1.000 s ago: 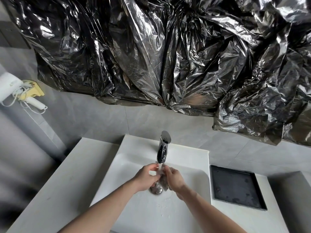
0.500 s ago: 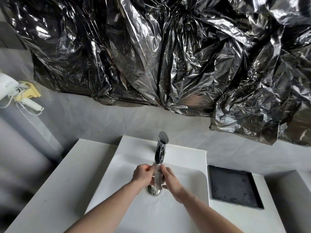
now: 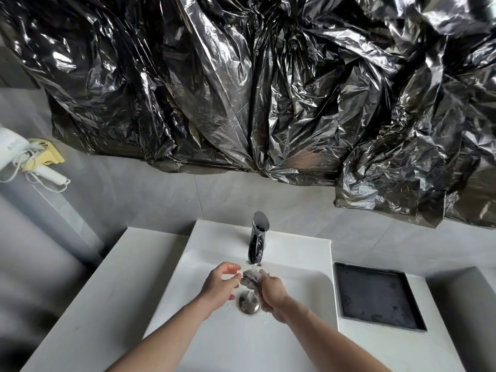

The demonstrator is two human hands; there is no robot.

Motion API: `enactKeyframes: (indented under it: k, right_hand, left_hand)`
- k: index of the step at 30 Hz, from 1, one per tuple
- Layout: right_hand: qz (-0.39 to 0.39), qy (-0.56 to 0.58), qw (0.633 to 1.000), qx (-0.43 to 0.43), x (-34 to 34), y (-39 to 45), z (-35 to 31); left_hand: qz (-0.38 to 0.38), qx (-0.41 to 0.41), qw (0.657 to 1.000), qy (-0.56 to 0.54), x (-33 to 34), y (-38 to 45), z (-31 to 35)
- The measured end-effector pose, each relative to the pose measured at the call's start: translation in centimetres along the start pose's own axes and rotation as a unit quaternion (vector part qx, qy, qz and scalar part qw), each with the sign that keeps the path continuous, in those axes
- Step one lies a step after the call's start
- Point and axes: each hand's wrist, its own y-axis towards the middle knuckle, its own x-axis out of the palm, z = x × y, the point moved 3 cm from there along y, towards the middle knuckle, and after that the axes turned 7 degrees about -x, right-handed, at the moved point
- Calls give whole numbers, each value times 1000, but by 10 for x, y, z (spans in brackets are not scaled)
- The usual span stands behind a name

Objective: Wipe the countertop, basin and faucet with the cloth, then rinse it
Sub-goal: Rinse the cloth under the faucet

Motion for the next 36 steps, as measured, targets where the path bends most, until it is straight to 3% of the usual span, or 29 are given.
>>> enactKeyframes:
  k: [4,7,10,17,21,24,28,32,36]
  right_hand:
    - [-60,29,997,38,6,-2,-3]
    - [-132,2,991,25,8,-10,-7]
    - [-127,-54,990,16,6,-15,-10]
    - [-116,7,991,-65,9,-13,-16]
    - [-100,-10,993,-68,3,-8,-14]
    - [-104,-65,989,-78,-2,-6,-9]
    - [-92,-164,976,-110,-2,-1,-2]
    - [-34,-164,980,-110,-2,0,-7]
    - [-14,-145,985,-87,-7,3,-8]
  left_hand:
    - [-56,31,995,72,12,1,3]
    - [-10,35,991,130,9,10,3]
    - [17,29,989,146,7,14,7]
    - [37,-19,999,-14,16,12,19]
    - [-65,-50,991,-102,18,9,22]
    - [-97,-44,992,-64,14,8,18]
    - [-34,-43,997,-49,12,4,19]
    - [44,-38,997,-48,5,-1,32]
    - [156,54,986,17,-11,-4,59]
